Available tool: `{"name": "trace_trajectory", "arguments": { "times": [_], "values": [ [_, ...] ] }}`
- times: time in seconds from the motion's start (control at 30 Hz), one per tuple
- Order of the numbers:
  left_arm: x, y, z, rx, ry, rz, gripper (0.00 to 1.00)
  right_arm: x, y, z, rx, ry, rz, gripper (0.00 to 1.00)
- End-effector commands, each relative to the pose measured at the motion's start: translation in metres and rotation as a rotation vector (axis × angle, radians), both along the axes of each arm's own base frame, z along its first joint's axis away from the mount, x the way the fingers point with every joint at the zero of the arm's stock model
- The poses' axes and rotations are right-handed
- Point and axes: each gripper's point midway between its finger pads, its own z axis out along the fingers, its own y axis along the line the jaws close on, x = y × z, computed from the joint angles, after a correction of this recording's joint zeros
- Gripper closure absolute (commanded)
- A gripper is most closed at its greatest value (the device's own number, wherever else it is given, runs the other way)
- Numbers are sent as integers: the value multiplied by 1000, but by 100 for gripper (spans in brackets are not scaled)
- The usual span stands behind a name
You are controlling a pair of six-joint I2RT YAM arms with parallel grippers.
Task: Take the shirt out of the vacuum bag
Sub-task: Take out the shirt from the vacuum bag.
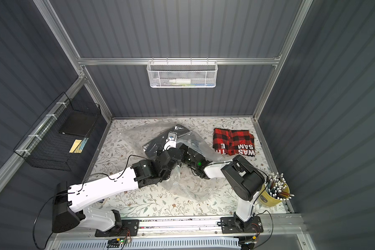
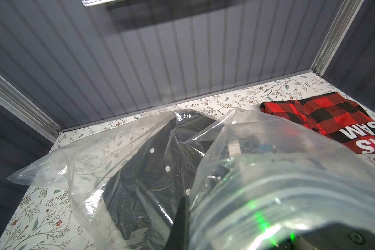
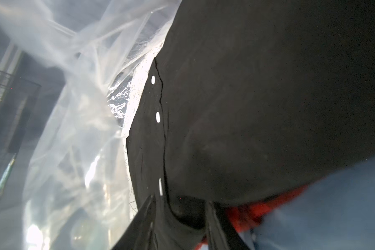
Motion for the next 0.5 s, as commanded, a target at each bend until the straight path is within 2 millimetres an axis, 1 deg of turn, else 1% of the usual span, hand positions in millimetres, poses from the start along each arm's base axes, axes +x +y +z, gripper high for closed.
{"name": "trace_trajectory", "arguments": {
  "times": [0.0,0.13,0.2,0.37,0.47],
  "values": [
    [-6,10,14,-23,-17,3,100,6,-7,2,17,0,-30,59],
    [-6,12,15,-20,-23,7,100,4,-18,2,-10,-5,-64,57],
    [-6,12,15,-19,-24,7,100,8,-22,-2,-30,-4,-93,55],
    [-6,13,13,-13,-23,8,100,19,-25,-10,-19,23,-116,55],
    [-6,15,12,-8,-24,12,100,24,-20,-10,5,31,-104,55]
  ]
}}
